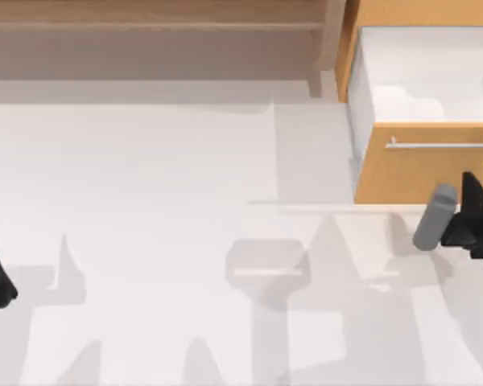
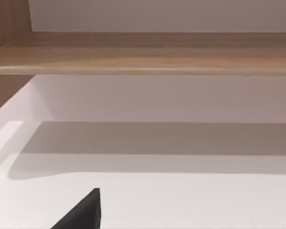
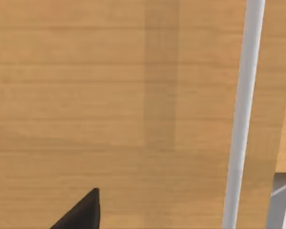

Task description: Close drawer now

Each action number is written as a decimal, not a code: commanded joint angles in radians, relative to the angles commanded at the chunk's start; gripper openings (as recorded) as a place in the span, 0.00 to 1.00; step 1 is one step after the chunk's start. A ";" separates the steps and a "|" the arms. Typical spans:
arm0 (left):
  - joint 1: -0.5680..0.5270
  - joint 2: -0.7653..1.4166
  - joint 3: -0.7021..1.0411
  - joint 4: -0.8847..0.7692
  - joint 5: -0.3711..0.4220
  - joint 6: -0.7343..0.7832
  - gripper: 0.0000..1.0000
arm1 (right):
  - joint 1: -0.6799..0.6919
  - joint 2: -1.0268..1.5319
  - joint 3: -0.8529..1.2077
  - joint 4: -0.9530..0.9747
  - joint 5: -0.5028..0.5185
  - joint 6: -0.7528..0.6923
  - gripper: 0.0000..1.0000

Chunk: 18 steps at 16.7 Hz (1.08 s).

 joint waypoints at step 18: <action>0.000 0.000 0.000 0.000 0.000 0.000 1.00 | -0.019 0.010 0.052 -0.042 -0.019 0.000 0.17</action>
